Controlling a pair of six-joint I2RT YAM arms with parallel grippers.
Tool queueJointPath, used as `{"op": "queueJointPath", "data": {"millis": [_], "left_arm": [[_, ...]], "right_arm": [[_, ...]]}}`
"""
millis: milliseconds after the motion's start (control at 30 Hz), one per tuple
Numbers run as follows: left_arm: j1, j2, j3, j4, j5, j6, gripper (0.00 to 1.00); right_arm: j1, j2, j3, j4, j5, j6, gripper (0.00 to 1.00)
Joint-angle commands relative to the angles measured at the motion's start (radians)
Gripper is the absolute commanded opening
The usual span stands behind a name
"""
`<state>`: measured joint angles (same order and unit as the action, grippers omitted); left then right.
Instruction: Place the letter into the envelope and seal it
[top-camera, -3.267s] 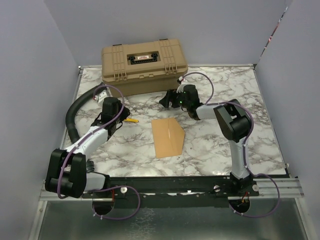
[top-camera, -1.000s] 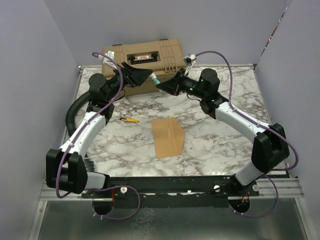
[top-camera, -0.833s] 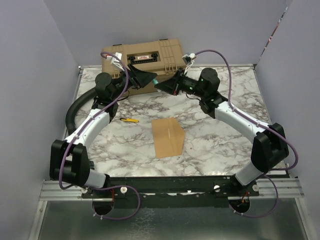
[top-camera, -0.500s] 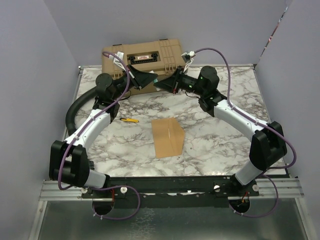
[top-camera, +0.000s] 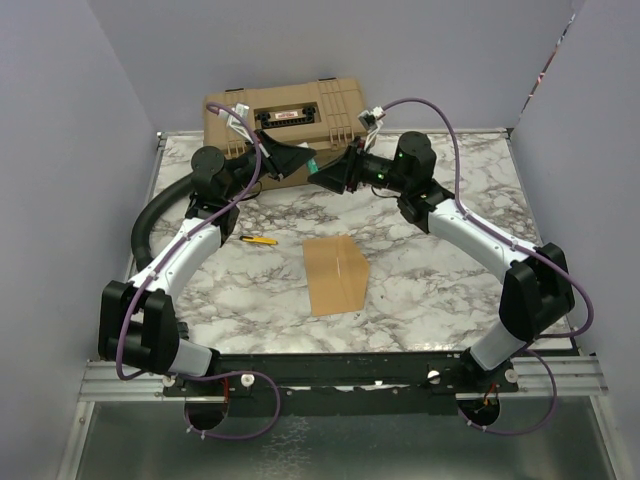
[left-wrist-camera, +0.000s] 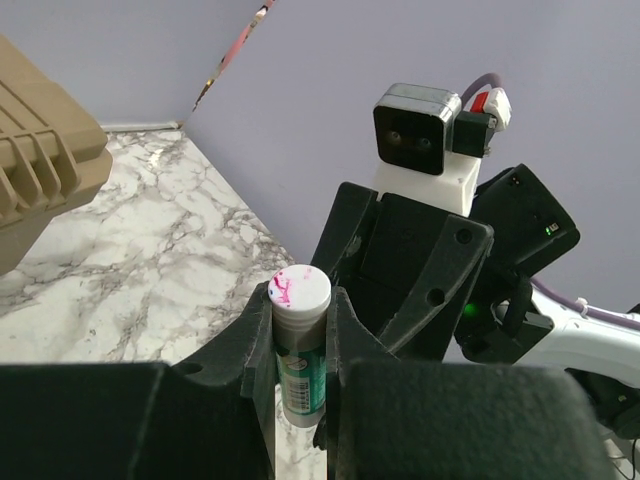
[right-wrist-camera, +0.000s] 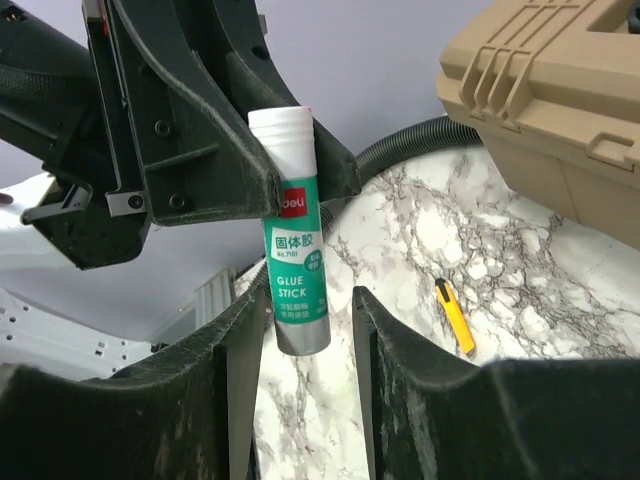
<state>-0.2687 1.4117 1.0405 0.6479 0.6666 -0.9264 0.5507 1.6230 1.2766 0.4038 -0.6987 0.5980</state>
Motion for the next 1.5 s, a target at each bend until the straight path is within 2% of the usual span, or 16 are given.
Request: {"op": "queueJointPath", "data": {"millis": [0, 33, 133, 167, 200, 267, 367, 600, 667, 800, 867, 1000, 1067, 1200, 1333, 1467], "left_arm": [[-0.002, -0.017, 0.033, 0.002, 0.031, 0.017, 0.00], [-0.001, -0.019, 0.032, 0.002, 0.030, 0.016, 0.00], [-0.001, -0.021, 0.026, 0.002, 0.025, 0.014, 0.00], [-0.001, -0.022, 0.022, 0.002, 0.024, 0.014, 0.09], [-0.002, -0.022, 0.019, 0.002, 0.024, 0.013, 0.23], [-0.006, -0.026, 0.006, 0.003, 0.023, 0.020, 0.40], [-0.017, -0.032, -0.020, 0.003, 0.017, 0.029, 0.46], [-0.060, -0.045, -0.038, 0.002, -0.001, 0.018, 0.45], [-0.069, -0.044, -0.040, 0.002, -0.005, 0.024, 0.38], [-0.078, -0.046, -0.044, 0.002, -0.010, 0.029, 0.12], [-0.080, -0.053, -0.051, 0.002, -0.019, 0.042, 0.00], [-0.079, -0.060, -0.044, -0.037, -0.024, 0.125, 0.00], [-0.079, -0.059, -0.029, -0.080, -0.016, 0.200, 0.00], [-0.080, -0.061, -0.011, -0.159, 0.037, 0.403, 0.00], [-0.079, -0.068, 0.013, -0.240, 0.076, 0.626, 0.00], [-0.080, -0.049, 0.054, -0.287, 0.133, 0.711, 0.00]], "right_arm": [[0.002, -0.014, 0.012, -0.041, -0.066, -0.033, 0.42], [0.002, -0.009, 0.016, -0.041, -0.076, -0.035, 0.40], [0.002, 0.000, 0.023, -0.032, -0.090, -0.029, 0.22], [0.002, 0.004, 0.027, -0.029, -0.093, -0.025, 0.15], [0.000, 0.004, 0.026, -0.022, -0.090, -0.018, 0.10], [0.001, 0.000, 0.012, 0.027, -0.078, 0.017, 0.05], [0.001, -0.010, -0.022, 0.141, -0.053, 0.084, 0.01], [0.002, -0.028, -0.081, 0.249, -0.019, 0.131, 0.01], [0.000, -0.029, -0.093, 0.282, -0.019, 0.144, 0.01], [-0.004, -0.046, -0.121, 0.302, 0.039, 0.163, 0.01], [-0.007, -0.063, -0.137, 0.280, 0.076, 0.158, 0.08], [-0.007, -0.109, -0.125, 0.101, 0.116, 0.060, 0.59], [-0.008, -0.141, -0.101, -0.037, 0.133, -0.015, 0.72], [-0.010, -0.174, -0.030, -0.275, 0.140, -0.073, 0.76], [-0.008, -0.191, 0.024, -0.375, 0.158, -0.044, 0.70], [-0.007, -0.179, 0.083, -0.457, 0.250, -0.037, 0.66]]}}
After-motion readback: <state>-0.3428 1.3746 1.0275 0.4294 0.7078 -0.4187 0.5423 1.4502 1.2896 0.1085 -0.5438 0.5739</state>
